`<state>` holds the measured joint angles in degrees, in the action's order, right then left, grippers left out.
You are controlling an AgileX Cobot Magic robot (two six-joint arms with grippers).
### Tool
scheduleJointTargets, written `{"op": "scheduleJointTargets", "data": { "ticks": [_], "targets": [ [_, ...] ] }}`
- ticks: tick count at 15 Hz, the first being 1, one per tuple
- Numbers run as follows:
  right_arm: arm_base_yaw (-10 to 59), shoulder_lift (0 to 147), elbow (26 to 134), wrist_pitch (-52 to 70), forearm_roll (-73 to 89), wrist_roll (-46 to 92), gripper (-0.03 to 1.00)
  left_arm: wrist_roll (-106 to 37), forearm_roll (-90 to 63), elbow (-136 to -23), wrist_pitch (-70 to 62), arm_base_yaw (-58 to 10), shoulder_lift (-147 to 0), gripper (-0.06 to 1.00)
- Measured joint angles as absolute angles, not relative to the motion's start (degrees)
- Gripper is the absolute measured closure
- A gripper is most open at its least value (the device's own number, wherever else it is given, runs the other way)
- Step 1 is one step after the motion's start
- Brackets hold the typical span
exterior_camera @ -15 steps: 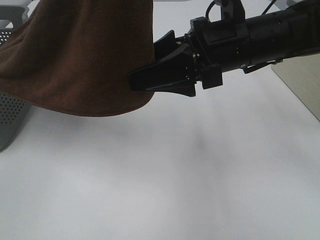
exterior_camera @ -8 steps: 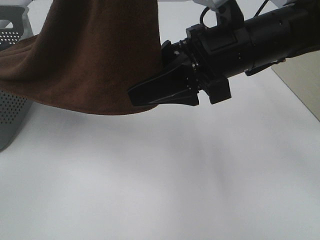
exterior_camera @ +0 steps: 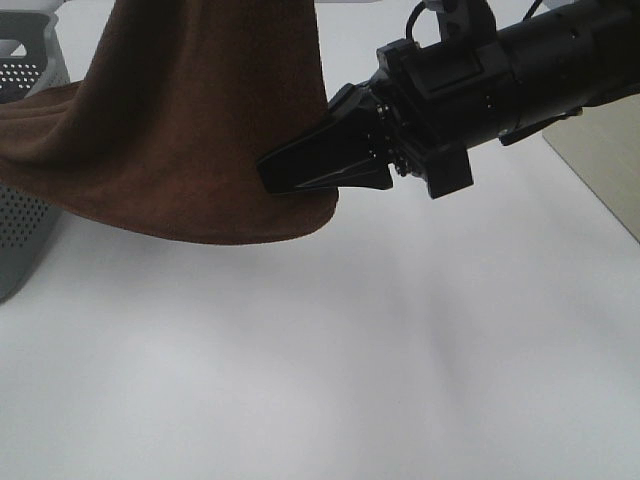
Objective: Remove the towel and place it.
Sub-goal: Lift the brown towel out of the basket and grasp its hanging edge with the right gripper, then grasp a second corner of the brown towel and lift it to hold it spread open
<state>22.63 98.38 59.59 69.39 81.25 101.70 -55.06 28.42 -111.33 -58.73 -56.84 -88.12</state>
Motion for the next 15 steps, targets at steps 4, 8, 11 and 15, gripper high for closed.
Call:
{"op": "scheduleJointTargets", "data": {
  "ticks": [4, 8, 11, 15],
  "targets": [
    [22.63, 98.38, 59.59, 66.75, 81.65, 96.49, 0.96, -50.42, 28.42, -111.33, -58.9, -56.84, -88.18, 0.94],
    [22.63, 96.26, 60.62, 59.82, 78.09, 77.18, 0.96, -36.5, 28.07, -111.33, -60.22, -56.84, -88.18, 0.94],
    [22.63, 93.22, 65.83, 59.13, 68.18, 60.33, 0.96, -27.73, 28.07, -111.33, -61.13, -56.84, -88.18, 0.94],
    [22.63, 90.41, 79.01, 59.99, 47.5, 34.43, 0.96, -15.64, 35.35, -111.33, -62.22, -56.84, -88.18, 0.94]
  ]
}}
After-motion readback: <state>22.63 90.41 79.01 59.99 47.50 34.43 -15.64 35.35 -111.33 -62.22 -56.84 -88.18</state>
